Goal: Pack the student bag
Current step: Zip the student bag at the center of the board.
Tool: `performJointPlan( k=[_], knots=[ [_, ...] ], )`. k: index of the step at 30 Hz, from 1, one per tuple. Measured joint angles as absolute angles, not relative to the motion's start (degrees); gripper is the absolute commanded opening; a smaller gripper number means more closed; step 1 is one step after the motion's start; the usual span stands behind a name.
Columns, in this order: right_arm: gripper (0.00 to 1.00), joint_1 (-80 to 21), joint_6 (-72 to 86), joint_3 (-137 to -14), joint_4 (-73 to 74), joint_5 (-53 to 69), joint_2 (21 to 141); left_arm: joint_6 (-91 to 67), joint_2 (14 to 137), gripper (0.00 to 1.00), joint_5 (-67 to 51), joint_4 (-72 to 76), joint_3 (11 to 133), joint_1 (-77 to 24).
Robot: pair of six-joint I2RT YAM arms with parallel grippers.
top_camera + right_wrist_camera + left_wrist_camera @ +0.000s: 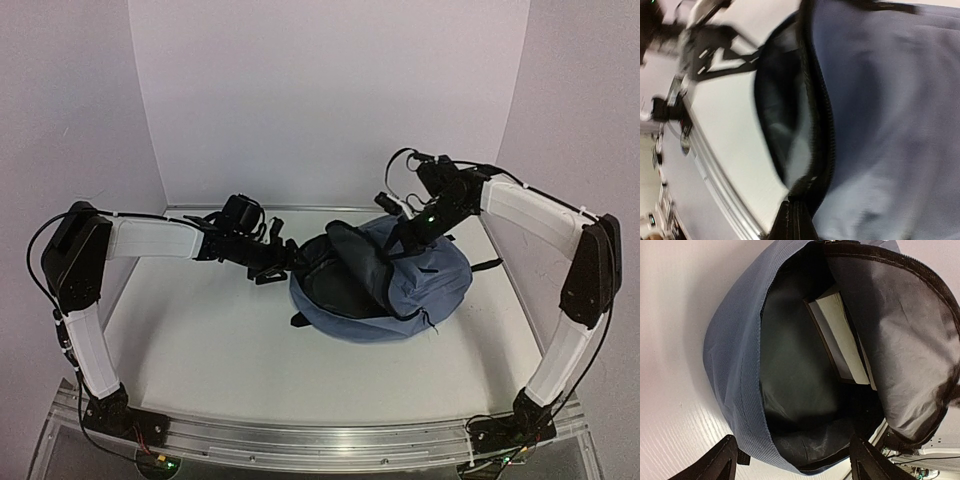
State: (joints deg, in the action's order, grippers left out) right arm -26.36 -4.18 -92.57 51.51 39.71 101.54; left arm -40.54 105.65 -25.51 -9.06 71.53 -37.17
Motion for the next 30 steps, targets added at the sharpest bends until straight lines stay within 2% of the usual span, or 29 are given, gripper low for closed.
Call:
performJointPlan(
  k=[1,5,7,9,12,15,18,21,23,25,30],
  knots=[
    [0.02,-28.0,-4.7,-91.9,51.4,40.1,101.3,-40.6,105.6,0.76,-25.4,-9.1,71.5,-37.1],
    [0.48,-33.7,-7.0,-88.8,51.3,41.6,101.0,-40.8,105.7,0.73,-25.3,-9.1,71.5,-36.7],
    [0.65,-34.6,-7.7,-88.2,52.1,42.2,101.1,-40.8,105.8,0.7,-25.3,-9.2,71.5,-36.5],
    [0.73,-34.6,-8.5,-88.2,52.4,42.2,100.9,-40.4,106.2,0.66,-25.0,-9.8,71.6,-36.3],
    [0.74,-34.0,-9.7,-88.2,52.5,41.5,100.0,-39.9,107.2,0.59,-24.5,-11.3,72.0,-36.2],
    [0.69,-32.9,-10.0,-88.7,52.6,39.1,98.3,-38.7,108.8,0.48,-23.8,-13.1,73.2,-36.2],
    [0.65,-30.5,-9.9,-90.0,52.3,34.1,97.2,-37.5,109.9,0.31,-23.8,-14.2,74.2,-36.2],
    [0.64,-27.4,-9.8,-90.4,51.5,29.2,97.2,-36.7,110.1,0.12,-23.9,-14.5,74.8,-36.2],
    [0.65,-25.2,-9.8,-90.3,51.0,26.7,97.4,-36.7,110.1,0.03,-24.0,-14.5,74.8,-36.4],
    [0.66,-23.2,-9.8,-90.3,50.4,25.0,97.7,-36.0,110.1,0.0,-24.0,-14.6,74.8,-36.9],
    [0.67,-21.9,-10.2,-91.0,50.2,23.2,98.4,-35.6,110.1,0.0,-23.7,-14.5,74.2,-39.1]
  ],
)
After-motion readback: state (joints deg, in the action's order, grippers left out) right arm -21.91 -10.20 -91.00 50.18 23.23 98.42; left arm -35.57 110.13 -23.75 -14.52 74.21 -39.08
